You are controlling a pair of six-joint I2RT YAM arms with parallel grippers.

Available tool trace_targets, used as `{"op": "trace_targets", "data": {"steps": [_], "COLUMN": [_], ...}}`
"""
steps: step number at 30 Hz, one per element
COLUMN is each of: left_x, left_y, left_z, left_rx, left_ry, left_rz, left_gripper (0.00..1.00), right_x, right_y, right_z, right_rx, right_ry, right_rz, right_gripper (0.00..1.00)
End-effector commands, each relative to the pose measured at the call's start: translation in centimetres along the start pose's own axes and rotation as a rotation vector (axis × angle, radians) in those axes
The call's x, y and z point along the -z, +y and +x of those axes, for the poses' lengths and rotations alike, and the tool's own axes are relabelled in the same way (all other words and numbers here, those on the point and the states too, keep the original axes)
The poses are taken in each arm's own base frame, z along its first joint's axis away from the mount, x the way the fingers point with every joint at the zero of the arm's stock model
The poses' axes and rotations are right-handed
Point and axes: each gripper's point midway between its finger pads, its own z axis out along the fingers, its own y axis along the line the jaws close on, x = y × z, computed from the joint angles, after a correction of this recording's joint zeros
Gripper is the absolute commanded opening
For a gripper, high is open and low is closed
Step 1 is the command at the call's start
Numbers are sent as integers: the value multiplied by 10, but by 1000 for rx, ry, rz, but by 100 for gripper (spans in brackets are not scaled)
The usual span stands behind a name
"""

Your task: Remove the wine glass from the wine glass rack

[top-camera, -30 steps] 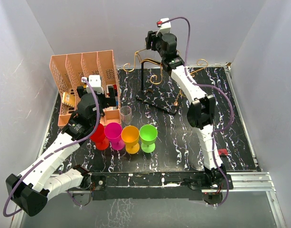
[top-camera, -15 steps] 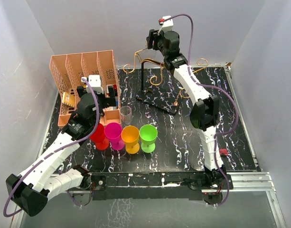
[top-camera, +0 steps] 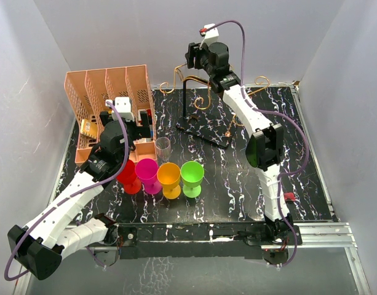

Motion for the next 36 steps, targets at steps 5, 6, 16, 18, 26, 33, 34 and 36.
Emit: {"op": "trace_targets", "data": {"steps": [5,6,16,18,26,33,34,36], "left_x": [1,1,3,3,5,5,5,6], "left_y": [2,2,3,3,5,4,4,5], "left_z": [-13,-14,-16,-16,-18,-19,-19,-19], "left_rx": [28,29,32,35,38,42,43,46], "left_ry": [-28,-29,-36,-37,-43,-44,-45,-46], "left_rz": [-2,-3,-2,-3,-5,-3,-2,-4], "left_gripper": [97,97,97,97,97,97,97,97], "right_x": [22,21,17,17,21,27,28,31], "right_y": [45,49,55,56,45,36,34,32], "right_z": [-90,-91,-109,-113,-134,-153,-155,-157], "right_rx": [1,-6,-219,-274,-478,-701,-733,-802], "right_ry": [-221,-225,-300,-318,-374,-392,-390,-376], "right_rz": [-66,-66,-42,-39,-34,-106,-118,-147], "right_gripper": [8,8,8,8,8,8,8,8]}}
